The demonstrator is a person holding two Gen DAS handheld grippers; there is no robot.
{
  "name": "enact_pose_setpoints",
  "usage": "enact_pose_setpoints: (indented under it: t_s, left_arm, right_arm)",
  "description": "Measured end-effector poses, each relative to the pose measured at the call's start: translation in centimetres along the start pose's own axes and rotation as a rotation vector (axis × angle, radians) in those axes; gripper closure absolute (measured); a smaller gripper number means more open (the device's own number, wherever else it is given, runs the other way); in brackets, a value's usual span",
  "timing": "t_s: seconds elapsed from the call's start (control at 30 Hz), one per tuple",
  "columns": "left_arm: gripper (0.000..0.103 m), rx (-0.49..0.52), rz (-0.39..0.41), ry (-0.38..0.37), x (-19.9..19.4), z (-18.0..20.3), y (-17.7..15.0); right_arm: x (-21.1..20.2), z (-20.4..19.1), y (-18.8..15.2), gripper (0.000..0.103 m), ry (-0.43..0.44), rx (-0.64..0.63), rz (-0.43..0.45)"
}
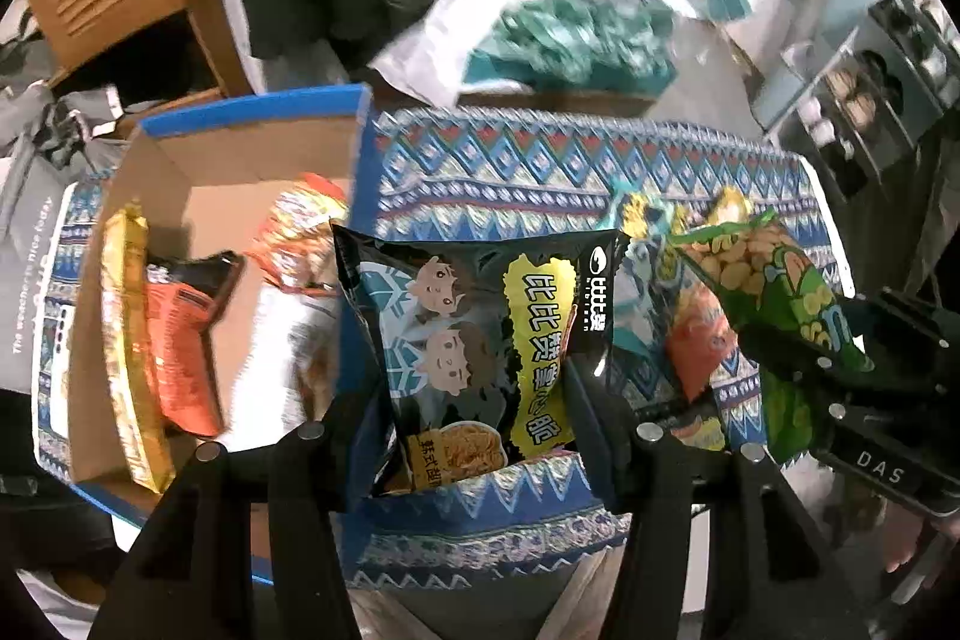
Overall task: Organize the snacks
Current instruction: 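Lift both bags and carry them over the cardboard box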
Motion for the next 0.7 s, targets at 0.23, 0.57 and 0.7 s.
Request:
enact_pose_setpoints:
  t_s: [0.23,0.57,0.7]
  left_arm:
    - [0.046,-0.053,0.034,0.013,-1.4,-3.4,1.0]
    - [0.046,-0.135,0.071,0.050,-2.9,-9.4,0.9]
    - [0.046,-0.161,0.067,0.063,-3.0,-11.6,0.4]
  right_arm:
    - [0.3,-3.5,2.5,0.054,0.025,-0.042,0.019]
    - [1.8,-9.4,5.3,0.054,0.075,-0.101,0.017]
    - [2.5,-12.0,6.3,0.054,0.100,-0.126,0.016]
Point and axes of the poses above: each gripper's, at about its wrist camera, not at the fingertips, and x roughly the way its jaws point, z to its right, y to its top, the point moved 5 cm from there along x, roughly the way its jaws point, and after that the axes turned 11 degrees about z, right-handed, at the moved point
